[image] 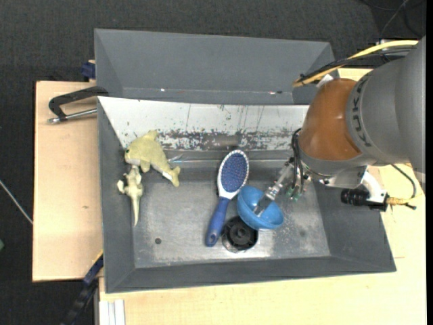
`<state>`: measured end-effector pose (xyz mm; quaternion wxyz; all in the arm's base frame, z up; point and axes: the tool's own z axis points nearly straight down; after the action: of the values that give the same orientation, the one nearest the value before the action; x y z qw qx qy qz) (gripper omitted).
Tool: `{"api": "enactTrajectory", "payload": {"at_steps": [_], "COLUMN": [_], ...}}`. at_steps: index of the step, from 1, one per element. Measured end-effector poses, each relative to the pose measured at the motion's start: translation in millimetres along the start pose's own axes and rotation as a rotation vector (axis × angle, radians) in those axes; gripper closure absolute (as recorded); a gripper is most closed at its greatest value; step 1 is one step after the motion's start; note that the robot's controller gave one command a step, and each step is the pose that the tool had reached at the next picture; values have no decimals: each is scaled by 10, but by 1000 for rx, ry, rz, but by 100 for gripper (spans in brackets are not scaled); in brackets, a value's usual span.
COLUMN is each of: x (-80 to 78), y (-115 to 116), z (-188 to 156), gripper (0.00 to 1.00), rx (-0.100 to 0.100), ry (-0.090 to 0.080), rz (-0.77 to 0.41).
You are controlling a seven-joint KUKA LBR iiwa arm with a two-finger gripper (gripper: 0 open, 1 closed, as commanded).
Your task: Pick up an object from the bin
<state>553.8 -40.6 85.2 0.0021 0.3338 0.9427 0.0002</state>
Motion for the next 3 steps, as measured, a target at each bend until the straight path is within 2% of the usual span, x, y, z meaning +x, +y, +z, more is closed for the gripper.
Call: {"api": "enactTrajectory", "payload": {"at_steps": [1,2,3], "x": [411,732,963], "y": [277,552,818], "z": [47,57,75], "gripper": [0,0,0], "rx": [-3,-1,-2], "ry": [-5,0,-4], "rz": [-380,-277,-376]}}
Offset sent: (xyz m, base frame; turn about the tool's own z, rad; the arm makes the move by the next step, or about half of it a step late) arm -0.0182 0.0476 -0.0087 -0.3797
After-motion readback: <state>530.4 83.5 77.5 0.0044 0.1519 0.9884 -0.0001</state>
